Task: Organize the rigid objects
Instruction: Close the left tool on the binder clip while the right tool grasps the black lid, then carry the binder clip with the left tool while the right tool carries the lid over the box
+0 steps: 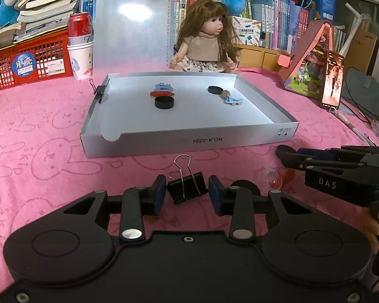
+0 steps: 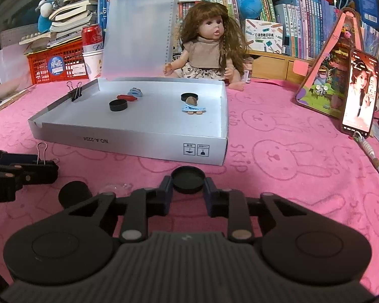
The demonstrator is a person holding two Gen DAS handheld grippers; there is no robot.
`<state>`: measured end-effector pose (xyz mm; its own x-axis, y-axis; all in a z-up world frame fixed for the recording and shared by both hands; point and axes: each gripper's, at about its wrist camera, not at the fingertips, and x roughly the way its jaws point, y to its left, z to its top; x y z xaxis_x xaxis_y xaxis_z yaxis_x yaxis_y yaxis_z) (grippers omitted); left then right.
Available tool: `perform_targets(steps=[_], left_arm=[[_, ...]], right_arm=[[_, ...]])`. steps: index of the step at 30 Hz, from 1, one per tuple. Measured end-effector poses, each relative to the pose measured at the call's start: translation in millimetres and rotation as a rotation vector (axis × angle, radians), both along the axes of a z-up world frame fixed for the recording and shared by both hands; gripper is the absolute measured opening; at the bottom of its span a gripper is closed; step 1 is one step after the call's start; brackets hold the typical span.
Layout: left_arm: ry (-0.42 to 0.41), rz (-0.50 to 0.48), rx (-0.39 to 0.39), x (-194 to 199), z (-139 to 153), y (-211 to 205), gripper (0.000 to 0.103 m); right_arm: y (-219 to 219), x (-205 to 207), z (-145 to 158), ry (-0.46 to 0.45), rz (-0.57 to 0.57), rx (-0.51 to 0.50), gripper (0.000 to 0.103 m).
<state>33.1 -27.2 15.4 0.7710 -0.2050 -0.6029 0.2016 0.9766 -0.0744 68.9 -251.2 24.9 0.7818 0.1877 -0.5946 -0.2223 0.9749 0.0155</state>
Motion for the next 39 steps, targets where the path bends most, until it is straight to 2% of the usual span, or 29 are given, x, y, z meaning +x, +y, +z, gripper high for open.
perform_targets(steps=[12,15,18,20,24,28,33,36,37,39], left_arm=[[-0.062,-0.009,-0.009,6.7,27.3,4.8,0.035],[-0.062,-0.001,-0.018,13.2,31.4,6.9,0.035],[-0.062,0.005,-0.015,15.8,30.5,8.5,0.035],[-0.052,0.004,-0.016,16.3,28.1,9.3,0.035],[-0.039,0.004,-0.011,16.0,23.0,9.9,0.035],[-0.036,0.008,-0.01,17.7,21.1,9.9,0.035],[-0.041,0.007,-0.01,19.7,21.6,8.5,0.035],[-0.041,0.009,-0.01,20.4,21.7,8.4,0.035],[-0.042,0.008,-0.01,20.5,22.1,8.4,0.035],[-0.043,0.009,-0.009,21.6,22.3,8.3,0.035]], right_arm=[[11.7,-8.2,24.9,-0.048,0.067,0.013,0.029],[15.1,-7.1,26.1,-0.056,0.07,-0.012,0.029],[14.6,-3.7,20.0,-0.022,0.061,-0.02,0.021],[11.8,-0.6,13.2,0.011,0.045,-0.014,0.022],[1.1,2.1,2.5,0.055,0.014,0.031,0.03],[-5.1,6.3,3.0,0.058,0.007,0.104,0.054],[13.4,15.5,2.8,0.056,0.056,0.069,0.064],[21.0,22.0,-0.5,0.075,0.044,0.041,0.062],[23.1,22.7,-0.2,0.076,0.044,0.029,0.048],[24.3,22.9,0.7,0.077,0.041,0.023,0.036]])
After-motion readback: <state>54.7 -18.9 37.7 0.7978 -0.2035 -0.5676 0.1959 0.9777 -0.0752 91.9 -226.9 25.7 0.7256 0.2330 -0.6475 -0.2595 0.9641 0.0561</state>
